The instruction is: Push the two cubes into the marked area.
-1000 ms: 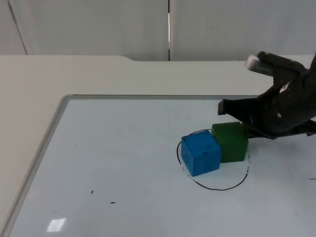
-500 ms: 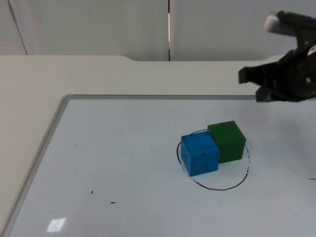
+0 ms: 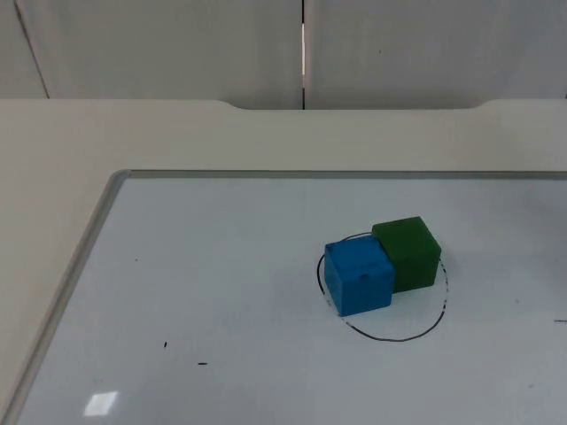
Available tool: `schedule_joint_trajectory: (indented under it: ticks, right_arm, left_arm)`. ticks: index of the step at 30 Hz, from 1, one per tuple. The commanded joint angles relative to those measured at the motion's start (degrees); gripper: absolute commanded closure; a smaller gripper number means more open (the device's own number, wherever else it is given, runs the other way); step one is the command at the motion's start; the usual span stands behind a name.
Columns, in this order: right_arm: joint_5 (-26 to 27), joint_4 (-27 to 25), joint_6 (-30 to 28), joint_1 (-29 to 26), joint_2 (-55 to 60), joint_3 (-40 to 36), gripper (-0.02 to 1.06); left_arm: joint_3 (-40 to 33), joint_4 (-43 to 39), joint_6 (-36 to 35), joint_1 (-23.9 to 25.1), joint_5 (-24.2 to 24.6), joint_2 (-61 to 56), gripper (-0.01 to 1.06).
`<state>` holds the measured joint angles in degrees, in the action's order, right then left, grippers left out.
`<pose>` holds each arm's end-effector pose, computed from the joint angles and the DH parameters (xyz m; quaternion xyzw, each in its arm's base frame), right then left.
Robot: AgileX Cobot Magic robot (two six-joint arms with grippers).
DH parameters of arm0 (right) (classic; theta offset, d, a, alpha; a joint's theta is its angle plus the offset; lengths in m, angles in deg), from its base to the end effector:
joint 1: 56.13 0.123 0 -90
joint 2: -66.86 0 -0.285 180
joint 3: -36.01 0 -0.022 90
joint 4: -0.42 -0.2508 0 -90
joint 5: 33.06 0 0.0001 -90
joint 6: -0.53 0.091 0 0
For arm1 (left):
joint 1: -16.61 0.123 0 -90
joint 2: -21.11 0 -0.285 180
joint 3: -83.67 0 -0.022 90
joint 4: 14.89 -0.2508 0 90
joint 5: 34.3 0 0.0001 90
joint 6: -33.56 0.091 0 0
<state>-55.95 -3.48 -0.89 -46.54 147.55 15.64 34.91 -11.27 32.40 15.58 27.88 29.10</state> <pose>0.2754 0.0490 0.3269 -0.0633 0.8802 0.0598 0.4665 -0.0051 -0.0050 0.2746 0.0005 0.8609 -0.0412 0.5071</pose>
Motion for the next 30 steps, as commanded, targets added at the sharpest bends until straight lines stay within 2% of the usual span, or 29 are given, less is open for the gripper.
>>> schedule_joint_trajectory:
  ticks: [1,19,30]
  right_arm:
    - [-2.0,0.7,-0.5,-0.3,-3.3,0.3,1.04]
    - [-12.8,0.7,-1.3,-0.3,-24.1,-1.1,1.04]
    - [-16.4,0.2,-1.3,-0.3,-39.0,-10.9,1.04]
  left_arm:
    - [-0.3,-0.1,-0.3,-0.2,-0.7,-0.2,1.05]
    - [-0.2,-0.1,-0.3,-0.2,-0.8,-0.2,1.05]
    - [-0.2,-0.1,-0.3,-0.2,-0.8,-0.2,1.05]
